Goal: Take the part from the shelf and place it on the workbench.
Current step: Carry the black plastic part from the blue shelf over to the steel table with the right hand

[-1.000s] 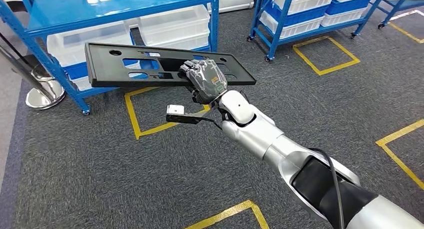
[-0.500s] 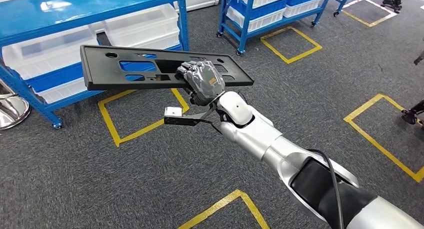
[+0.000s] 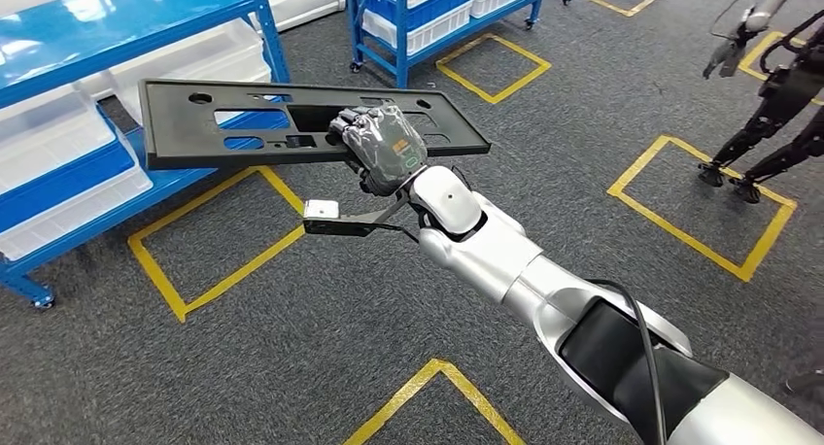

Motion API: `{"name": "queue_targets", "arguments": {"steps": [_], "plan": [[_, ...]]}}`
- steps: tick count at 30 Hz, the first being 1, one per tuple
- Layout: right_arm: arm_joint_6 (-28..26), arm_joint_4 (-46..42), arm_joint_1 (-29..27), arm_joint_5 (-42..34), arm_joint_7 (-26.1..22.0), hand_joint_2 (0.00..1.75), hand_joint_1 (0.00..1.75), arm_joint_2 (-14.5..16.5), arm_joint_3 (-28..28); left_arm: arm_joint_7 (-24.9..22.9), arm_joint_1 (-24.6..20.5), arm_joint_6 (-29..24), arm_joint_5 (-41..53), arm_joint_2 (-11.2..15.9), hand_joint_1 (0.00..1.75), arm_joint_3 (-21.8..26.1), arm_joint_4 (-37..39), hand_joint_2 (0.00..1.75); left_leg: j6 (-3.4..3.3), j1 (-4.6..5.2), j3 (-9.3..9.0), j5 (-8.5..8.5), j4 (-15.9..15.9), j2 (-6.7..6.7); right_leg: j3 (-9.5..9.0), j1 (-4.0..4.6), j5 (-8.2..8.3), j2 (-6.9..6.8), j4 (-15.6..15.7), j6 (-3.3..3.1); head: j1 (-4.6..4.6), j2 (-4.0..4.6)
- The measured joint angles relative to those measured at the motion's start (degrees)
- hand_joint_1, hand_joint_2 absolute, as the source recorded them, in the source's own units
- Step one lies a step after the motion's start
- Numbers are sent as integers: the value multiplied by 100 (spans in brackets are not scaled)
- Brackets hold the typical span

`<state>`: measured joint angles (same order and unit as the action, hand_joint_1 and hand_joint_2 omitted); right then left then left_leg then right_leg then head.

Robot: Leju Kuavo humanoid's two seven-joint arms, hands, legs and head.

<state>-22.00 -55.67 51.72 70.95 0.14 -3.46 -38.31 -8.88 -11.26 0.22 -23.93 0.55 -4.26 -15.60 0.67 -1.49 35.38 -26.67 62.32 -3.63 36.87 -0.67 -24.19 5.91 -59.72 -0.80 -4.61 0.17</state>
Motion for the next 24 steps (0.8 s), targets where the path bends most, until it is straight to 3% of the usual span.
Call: {"name": "queue_targets", "arguments": {"steps": [2, 4, 6, 8, 9, 11, 12, 14, 16, 18, 20, 22, 24], "plan": [[69, -37, 37, 158, 78, 175, 175, -3, -9, 2, -1, 7, 51, -4, 0, 44, -1, 175, -18, -10, -94, 8, -232, -157, 78, -15, 30, 149, -21, 95, 1, 0], [127, -53, 71, 328, 171, 175, 175, -10, -30, -2, -13, 19, 90, -24, 0, 65, -6, 175, -79, -17, -98, 37, -271, -11, 128, -29, 68, 243, -2, 174, 1, 0], [189, -58, 141, 471, 260, 175, 175, -11, -66, -4, -32, 30, 114, -39, 0, 82, -12, 175, -164, -32, -111, 74, -317, 149, 251, -1, -72, -17, -215, 223, -20, 0], [238, -63, 226, 577, 336, 175, 175, 5, -116, -4, -34, 39, 133, -34, 0, 109, -14, 175, -215, -6, -112, 79, -330, 307, 555, 8, -416, -414, -858, 259, -40, 0], [257, -63, 254, 619, 361, 175, 175, 16, -139, -5, -30, 44, 142, -33, 0, 123, -14, 175, -225, 9, -111, 76, -329, 388, 732, -2, -567, -508, -1238, 273, -37, 0], [288, -62, 283, 695, 390, 175, 175, 32, -183, -6, -28, 54, 151, -29, 0, 157, -14, 175, -231, 22, -111, 66, -326, 539, 904, -15, -630, -576, -1617, 284, -38, 0], [301, -61, 296, 724, 396, 175, 175, 37, -207, -7, -31, 61, 154, -29, 0, 174, -14, 175, -231, 23, -112, 60, -323, 594, 871, -17, -551, -587, -1566, 282, -39, 0], [329, -56, 347, 765, 430, 175, 175, 46, -249, -9, -39, 76, 166, -30, 0, 197, -14, 175, -221, 26, -121, 43, -316, 689, 569, -9, -257, -652, -1013, 257, -39, 0], [381, -52, 435, 824, 484, 175, 175, 65, -278, -21, -45, 97, 191, -31, 0, 214, -14, 175, -189, 50, -131, 17, -304, 791, 199, 52, -44, -893, -306, 193, -38, 0], [452, -41, 535, 927, 547, 175, 175, 86, -318, -37, -48, 117, 213, -31, 0, 241, -14, 175, -143, 87, -147, -4, -308, 903, 55, 123, -12, -1011, 8, 125, -37, 0], [507, -15, 605, 1040, 597, 175, 175, 94, -365, -48, -53, 138, 227, -32, 0, 285, -16, 175, -86, 96, -174, -31, -322, 1000, 49, 122, 10, -872, 43, 67, -37, 0], [526, 8, 663, 1117, 622, 175, 175, 99, -408, -55, -58, 159, 235, -32, 0, 327, -19, 175, -33, 74, -138, -175, -168, 829, 24, 77, 41, -747, 91, 0, -36, 0], [530, 25, 708, 1155, 647, 175, 175, 121, -456, -58, -46, 173, 236, -32, 0, 351, -20, 175, -6, 55, 114, -512, 432, 521, 10, 51, 57, -623, 113, -51, -34, 0]]}}
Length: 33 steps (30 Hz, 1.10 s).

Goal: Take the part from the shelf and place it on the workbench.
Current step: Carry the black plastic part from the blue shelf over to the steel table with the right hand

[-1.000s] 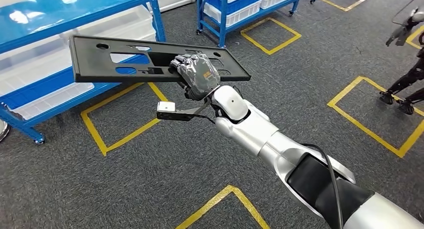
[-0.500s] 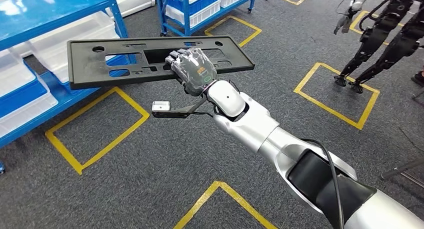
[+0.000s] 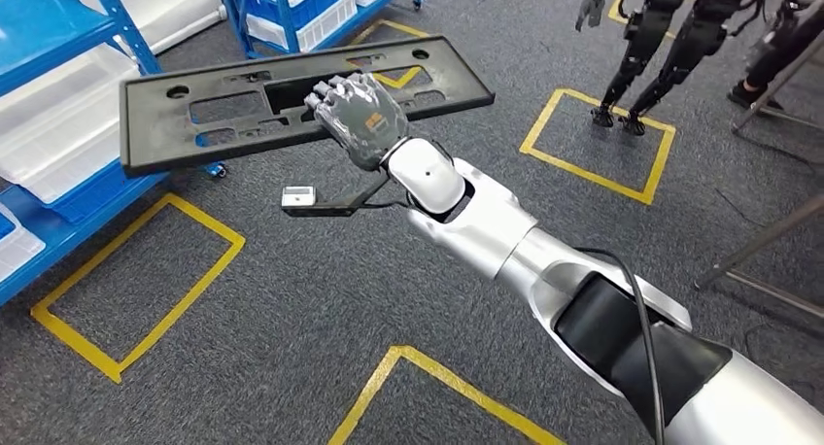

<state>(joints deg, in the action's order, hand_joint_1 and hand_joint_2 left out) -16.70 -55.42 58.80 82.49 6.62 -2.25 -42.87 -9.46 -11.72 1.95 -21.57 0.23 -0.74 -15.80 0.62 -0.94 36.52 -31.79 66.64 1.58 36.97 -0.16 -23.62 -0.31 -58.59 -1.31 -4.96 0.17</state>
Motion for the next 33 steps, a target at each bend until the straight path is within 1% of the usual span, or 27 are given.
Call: {"name": "queue_targets", "arguments": {"steps": [1, 2, 3, 4, 5, 7, 9, 10, 11, 12, 14, 15, 16, 17, 18, 19, 20, 22, 23, 24, 25, 26, 27, 29, 31, 32, 33], "plan": [[2, 14, 11, 15, 16, 175, 175, 13, -31, -3, 10, 4, 5, -1, 0, 8, 0, 175, 10, -2, 188, -168, 397, -79, 0, -1, 1, 72, -4, -14, 1, 0], [4, 29, 13, 32, 28, 175, 175, 20, -64, -6, 19, 5, 15, 1, 0, 16, 0, 175, 20, -4, 351, -264, 718, -113, 0, -2, 0, 151, -10, -17, -1, 0], [5, 49, 13, 53, 38, 175, 175, 22, -98, -13, 26, 6, 30, 2, 0, 24, 0, 175, 30, -8, 442, -249, 863, -124, 0, -4, -1, 232, -20, -16, 0, 0], [7, 69, 14, 78, 43, 175, 175, 22, -129, -19, 29, 7, 46, 3, 0, 30, 0, 175, 36, -17, 425, -113, 773, -134, -1, -9, -5, 316, -35, -11, 0, 0], [8, 87, 18, 97, 46, 175, 175, 22, -154, -23, 30, 7, 61, 7, 0, 35, 0, 175, 41, -33, 310, 108, 476, -171, -1, -18, -14, 399, -58, 2, 1, 0], [3, 119, 32, 120, 53, 175, 175, 22, -195, -28, 32, 13, 84, 12, 0, 42, 0, 175, 47, -85, -3, 464, -259, -438, 32, -35, -41, 553, -132, 56, 0, 0], [-9, 155, 44, 149, 79, 175, 175, 28, -233, -34, 30, 24, 99, 13, 0, 51, 0, 175, 32, -100, -140, 520, -578, -654, 107, -58, -35, 689, -179, 137, 1, 0], [-15, 178, 48, 172, 97, 175, 175, 28, -251, -37, 28, 29, 105, 11, 0, 58, 0, 175, 12, -85, -150, 508, -602, -649, 139, -67, -12, 760, -178, 183, 1, 0], [-19, 200, 47, 192, 115, 175, 175, 25, -264, -39, 21, 36, 110, 3, 0, 66, -1, 175, -25, -84, -150, 519, -616, -581, 160, -80, 11, 820, -157, 224, 1, 0], [-24, 222, 50, 209, 128, 175, 175, 17, -274, -41, 13, 41, 115, -1, 0, 75, -1, 175, -68, -86, -164, 540, -650, -510, 181, -76, 8, 765, -165, 257, -3, 0], [-34, 257, 70, 234, 140, 175, 175, 7, -284, -41, 2, 46, 135, -9, 0, 93, -2, 175, -169, -89, -196, 579, -716, -351, 330, -58, -155, 442, -437, 310, -11, 0], [-39, 272, 79, 252, 142, 175, 175, 5, -292, -40, 3, 45, 147, -4, 0, 105, -2, 175, -201, -68, -205, 583, -729, -273, 476, -56, -312, 240, -739, 329, -14, 0], [-43, 290, 85, 276, 144, 175, 175, 4, -304, -40, 9, 45, 160, -3, 0, 116, -2, 175, -226, -49, -206, 579, -733, -192, 658, -63, -479, 130, -1111, 348, -17, 0], [-45, 310, 85, 299, 146, 175, 175, 1, -319, -39, 14, 44, 168, -2, 0, 124, -2, 175, -235, -33, -206, 574, -731, -110, 825, -72, -594, 86, -1446, 361, -17, 0], [-46, 333, 82, 320, 147, 175, 175, -4, -333, -39, 16, 44, 174, -1, 0, 129, -2, 175, -239, -24, -208, 567, -730, -30, 918, -75, -621, 66, -1633, 367, -16, 0], [-46, 354, 81, 336, 149, 175, 175, -12, -344, -39, 15, 44, 184, -2, 0, 132, -2, 175, -241, -18, -214, 559, -729, 46, 904, -73, -548, 50, -1611, 365, -17, 0], [-47, 370, 85, 350, 153, 175, 175, -23, -349, -39, 12, 44, 193, -7, 0, 133, -2, 175, -238, -13, -224, 549, -729, 114, 764, -64, -388, 16, -1357, 349, -17, 0], [-48, 386, 112, 378, 166, 175, 175, -48, -349, -37, 9, 44, 213, -23, 0, 133, -2, 175, -214, 7, -252, 522, -729, 228, 330, 5, -76, -215, -560, 270, -17, 0], [-49, 391, 134, 388, 176, 175, 175, -66, -347, -36, 11, 44, 221, -31, 0, 134, -2, 175, -195, 19, -263, 508, -732, 282, 179, 52, 5, -314, -264, 220, -17, 0], [-49, 395, 154, 395, 191, 175, 175, -88, -343, -33, 14, 43, 229, -37, 0, 135, -3, 175, -171, 29, -273, 496, -735, 337, 109, 93, 26, -375, -108, 179, -16, 0], [-50, 400, 170, 398, 206, 175, 175, -119, -334, -29, 16, 42, 241, -44, 0, 138, -3, 175, -147, 38, -284, 487, -744, 392, 109, 123, 15, -359, -77, 150, -15, 0], [-50, 403, 185, 402, 221, 175, 175, -163, -318, -24, 16, 40, 255, -52, 0, 140, -3, 175, -119, 35, -302, 478, -755, 446, 105, 121, 30, -279, -55, 126, -15, 0], [-51, 404, 198, 404, 232, 175, 175, -203, -292, -17, 14, 39, 264, -58, 0, 144, -4, 175, -91, 29, -313, 448, -742, 427, 83, 107, 45, -220, -23, 101, -14, 0], [-50, 410, 246, 405, 240, 175, 175, -274, -229, -5, 23, 39, 274, -68, 0, 156, -4, 175, -53, 10, -226, 258, -489, 209, 27, 59, 81, -106, 46, 34, -14, 0], [-45, 416, 289, 407, 240, 175, 175, -311, -188, 4, 55, 38, 275, -70, 0, 169, -4, 175, -34, -8, 90, -91, 206, -48, 7, 30, 90, 28, 64, -8, -15, 0], [-42, 416, 299, 408, 239, 175, 175, -329, -176, 10, 72, 37, 278, -72, 0, 174, -4, 175, -21, -12, 276, -221, 576, -96, 8, 29, 88, 107, 56, -16, -14, 0], [-38, 416, 301, 410, 238, 175, 175, -357, -160, 19, 82, 35, 281, -72, 0, 178, -4, 175, -9, -17, 411, -260, 812, -115, 8, 25, 83, 193, 43, -16, -14, 0]]}}
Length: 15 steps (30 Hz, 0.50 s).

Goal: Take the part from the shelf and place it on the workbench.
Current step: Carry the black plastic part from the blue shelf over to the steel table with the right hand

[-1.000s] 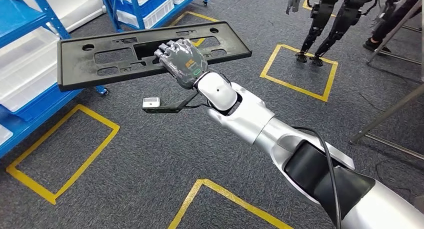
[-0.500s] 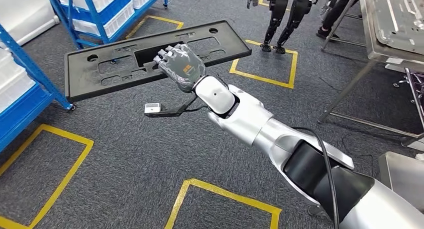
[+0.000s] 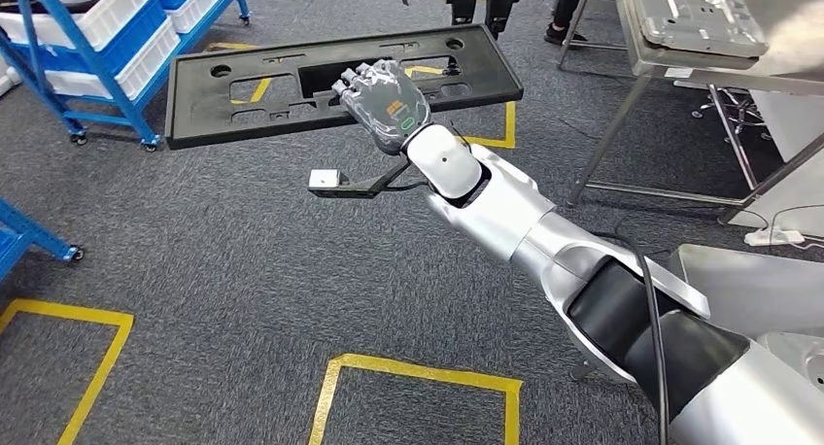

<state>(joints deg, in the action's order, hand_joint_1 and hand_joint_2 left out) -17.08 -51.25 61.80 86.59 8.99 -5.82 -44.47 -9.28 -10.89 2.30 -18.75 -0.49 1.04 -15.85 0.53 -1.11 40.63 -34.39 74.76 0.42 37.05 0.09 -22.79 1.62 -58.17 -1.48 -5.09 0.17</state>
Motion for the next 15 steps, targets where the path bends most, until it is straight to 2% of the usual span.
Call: {"name": "queue_targets", "arguments": {"steps": [1, 2, 3, 5, 6, 7, 9, 10, 11, 13, 14, 15], "plan": [[3, 0, 2, 4, -3, 175, 175, -37, 21, 10, 6, -1, 4, 0, 0, 4, 0, 175, 10, -6, 46, 74, 33, -7, 1, -7, -8, 83, -20, 7, 0, 0], [4, -1, 8, 9, -5, 175, 175, -76, 43, 22, 9, -2, 8, 0, 0, 10, 0, 175, 18, -15, -21, 255, -167, -22, 2, -20, -22, 163, -48, 23, 1, 0], [5, -1, 17, 13, -6, 175, 175, -114, 67, 33, 11, -4, 12, 0, 0, 19, 0, 175, 25, -33, -165, 487, -526, -77, 5, -35, -44, 242, -89, 49, 0, 0], [8, -2, 49, 16, -7, 175, 175, -169, 100, 47, 17, -7, 16, -1, 0, 43, 0, 175, 33, -73, -446, 749, -1160, -337, 58, -59, -88, 398, -190, 124, -1, 0], [10, -3, 66, 16, -7, 175, 175, -185, 108, 49, 20, -7, 17, -1, 0, 56, -1, 175, 25, -80, -515, 774, -1317, -438, 99, -69, -92, 472, -228, 167, -2, 0], [13, -5, 79, 16, -8, 175, 175, -211, 112, 50, 22, -7, 21, -2, 0, 66, -1, 175, 7, -71, -533, 740, -1347, -484, 139, -83, -81, 546, -241, 210, -1, 0], [27, -13, 86, 32, -10, 175, 175, -290, 121, 54, 13, -4, 35, -15, 0, 80, -3, 175, -65, -49, -550, 764, -1386, -370, 184, -114, -49, 631, -228, 288, 0, 0], [36, -21, 90, 51, -12, 175, 175, -342, 127, 58, 6, -2, 45, -24, 0, 86, -6, 175, -111, -47, -566, 785, -1416, -301, 211, -111, -74, 542, -265, 316, -4, 0], [48, -34, 102, 72, -13, 175, 175, -393, 137, 67, 0, 0, 56, -33, 0, 92, -10, 175, -160, -46, -581, 806, -1453, -228, 283, -102, -160, 378, -405, 341, -9, 0], [72, -63, 123, 108, -15, 175, 175, -484, 170, 84, 3, 3, 80, -38, 0, 104, -16, 175, -223, -28, -598, 821, -1495, -91, 572, -88, -475, 1, -1020, 375, -19, 0], [85, -74, 128, 115, -15, 175, 175, -532, 188, 93, 12, 3, 91, -38, 0, 109, -17, 175, -238, -12, -599, 818, -1498, -22, 751, -95, -627, -86, -1390, 388, -19, 0], [94, -78, 127, 121, -21, 175, 175, -587, 202, 100, 20, 4, 100, -38, 0, 111, -17, 175, -245, -3, -600, 812, -1497, 43, 880, -100, -705, -118, -1655, 394, -20, 0]]}}
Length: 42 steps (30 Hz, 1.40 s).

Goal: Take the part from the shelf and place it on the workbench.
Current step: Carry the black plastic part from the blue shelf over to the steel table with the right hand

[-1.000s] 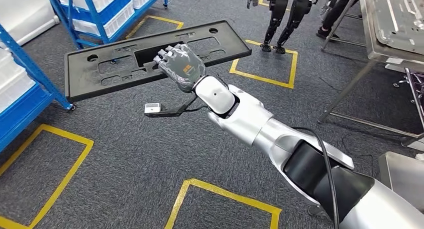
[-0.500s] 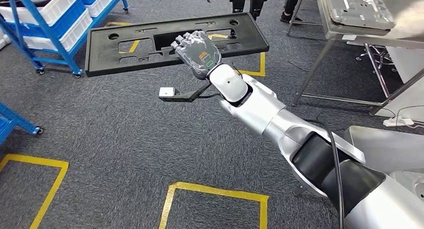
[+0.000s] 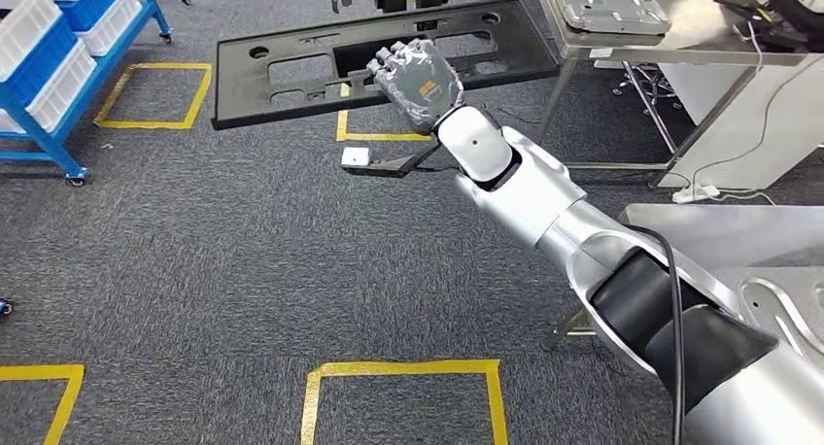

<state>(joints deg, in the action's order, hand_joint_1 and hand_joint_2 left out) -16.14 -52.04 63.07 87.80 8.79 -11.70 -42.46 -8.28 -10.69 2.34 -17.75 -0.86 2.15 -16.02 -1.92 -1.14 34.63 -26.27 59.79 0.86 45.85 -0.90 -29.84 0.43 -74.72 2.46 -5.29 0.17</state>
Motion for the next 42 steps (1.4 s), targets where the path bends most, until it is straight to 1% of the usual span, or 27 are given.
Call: {"name": "queue_targets", "arguments": {"steps": [1, 2, 4, 6, 7, 9, 10, 12, 14, 16, 17, 18, 20, 22, 24, 25, 27, 28, 29, 31, 32, 33, 35, 37, 39, 40, 42], "plan": [[6, -2, -1, 4, -8, 175, 175, -60, 9, 6, 7, 1, 6, -2, 0, 2, 0, 175, -4, 5, -3, -8, 1, 66, 37, -1, 23, -11, -73, 0, -1, 0], [8, -4, -1, 8, -17, 175, 175, -120, 17, 13, 11, 2, 9, -5, 0, 3, -1, 175, -4, 9, -12, -17, 2, 134, -47, 3, 147, -29, 85, -8, -1, 0], [6, -15, 6, 13, -29, 175, 175, -213, 39, 20, 13, 4, 11, -14, 0, 6, -6, 175, 15, 17, -43, -49, 0, 258, -453, 44, 484, -205, 840, -50, 0, 0], [5, -31, 23, 13, -43, 175, 175, -254, 55, 28, 12, 5, 12, -19, 0, 11, -13, 175, 59, 43, -74, -87, -2, 376, -749, 124, 645, -386, 1411, -125, 1, 0], [7, -35, 31, 14, -51, 175, 175, -270, 59, 32, 11, 6, 12, -21, 0, 14, -14, 175, 85, 54, -90, -103, -10, 436, -790, 160, 640, -407, 1504, -160, 2, 0], [17, -42, 42, 20, -66, 175, 175, -306, 66, 37, 2, 10, 15, -36, 0, 19, -19, 175, 140, 56, -125, -140, -24, 520, -800, 159, 655, -264, 1538, -227, 3, 0], [29, -47, 54, 30, -68, 175, 175, -325, 73, 38, -4, 14, 21, -44, 0, 20, -23, 175, 165, 47, -129, -185, 9, 459, -819, 141, 662, -202, 1566, -260, 3, 0], [56, -57, 112, 60, -75, 175, 175, -354, 88, 42, 0, 21, 43, -57, 0, 22, -30, 175, 191, 31, 17, -416, 372, 197, -861, 96, 678, -96, 1614, -332, 4, 0], [75, -54, 179, 79, -93, 175, 175, -394, 95, 45, 24, 29, 72, -64, 0, 24, -31, 175, 196, 28, 377, -739, 1115, 1, -870, 98, 670, 31, 1609, -374, 4, 0], [81, -48, 215, 79, -114, 175, 175, -460, 103, 47, 44, 33, 93, -64, 0, 26, -31, 175, 199, 28, 662, -804, 1583, -39, -873, 103, 657, 195, 1588, -382, 4, 0], [82, -45, 230, 74, -123, 175, 175, -502, 115, 50, 46, 35, 97, -64, 0, 27, -31, 175, 193, 28, 674, -680, 1522, -48, -877, 103, 648, 276, 1572, -377, 4, 0], [85, -45, 250, 69, -135, 175, 175, -549, 137, 52, 45, 41, 98, -64, 0, 30, -31, 175, 182, 26, 585, -457, 1243, -84, -883, 98, 632, 355, 1548, -362, 4, 0], [99, -45, 309, 53, -163, 175, 175, -649, 194, 58, 49, 63, 110, -66, 0, 38, -33, 175, 158, 8, 306, -73, 522, -305, -866, 84, 588, 490, 1476, -314, 3, 0], [121, -42, 364, 28, -180, 175, 175, -776, 250, 61, 62, 95, 127, -67, 0, 54, -36, 175, 135, 4, 146, 22, 159, -469, -808, 63, 578, 619, 1432, -244, 4, 0], [141, -34, 382, 2, -183, 175, 175, -926, 301, 62, 60, 117, 136, -69, 0, 72, -46, 175, 86, 25, 109, 10, 100, -390, -770, 34, 612, 746, 1456, -161, 5, 0], [149, -30, 381, -5, -183, 175, 175, -997, 323, 62, 50, 124, 138, -72, 0, 79, -55, 175, 47, 29, 87, 28, 56, -324, -760, 31, 604, 699, 1450, -128, 1, 0], [165, -20, 392, -19, -183, 175, 175, -1105, 368, 68, 36, 131, 138, -75, 0, 103, -67, 175, -28, 26, 33, 65, -35, -192, -640, 45, 456, 394, 1203, -76, -4, 0], [170, -12, 395, -26, -183, 175, 175, -1142, 388, 71, 38, 133, 139, -72, 0, 117, -69, 175, -50, 35, 15, 69, -57, -127, -498, 48, 309, 196, 909, -57, -8, 0], [175, 1, 390, -33, -183, 175, 175, -1172, 404, 73, 45, 134, 139, -68, 0, 129, -70, 175, -63, 44, 8, 65, -67, -60, -309, 38, 152, 81, 542, -36, -7, 0], [171, 30, 347, -54, -180, 175, 175, -1219, 421, 73, 58, 134, 140, -61, 0, 141, -70, 175, -71, 54, 1, 46, -67, 85, -16, 10, 16, 6, 14, -8, -8, 0], [167, 46, 319, -68, -178, 175, 175, -1243, 425, 73, 62, 134, 140, -60, 0, 144, -70, 175, -69, 56, -5, 34, -67, 155, -10, 2, 95, -13, 33, -1, -8, 0], [161, 61, 294, -85, -172, 175, 175, -1267, 432, 74, 62, 135, 140, -61, 0, 147, -70, 175, -63, 56, -16, 20, -66, 221, -129, 1, 266, -48, 285, -4, -8, 0], [144, 90, 259, -118, -146, 175, 175, -1314, 467, 83, 63, 135, 139, -62, 0, 158, -71, 175, -34, 76, -50, -19, -64, 339, -534, 49, 616, -291, 1085, -37, -8, 0], [111, 120, 225, -137, -102, 175, 175, -1366, 521, 90, 69, 137, 138, -63, 0, 172, -72, 175, 13, 106, -85, -58, -61, 446, -761, 126, 735, -461, 1545, -105, -5, 0], [81, 147, 182, -145, -75, 175, 175, -1432, 576, 90, 70, 142, 138, -68, 0, 178, -74, 175, 67, 113, -127, -91, -75, 564, -772, 160, 717, -359, 1586, -174, -5, 0], [75, 156, 165, -147, -73, 175, 175, -1460, 602, 91, 67, 146, 138, -72, 0, 179, -76, 175, 98, 104, -141, -125, -59, 551, -789, 148, 721, -294, 1604, -205, -5, 0], [65, 167, 158, -151, -71, 175, 175, -1493, 636, 93, 70, 150, 138, -78, 0, 183, -81, 175, 136, 83, -47, -307, 206, 327, -833, 108, 734, -166, 1645, -285, -5, 0]]}}
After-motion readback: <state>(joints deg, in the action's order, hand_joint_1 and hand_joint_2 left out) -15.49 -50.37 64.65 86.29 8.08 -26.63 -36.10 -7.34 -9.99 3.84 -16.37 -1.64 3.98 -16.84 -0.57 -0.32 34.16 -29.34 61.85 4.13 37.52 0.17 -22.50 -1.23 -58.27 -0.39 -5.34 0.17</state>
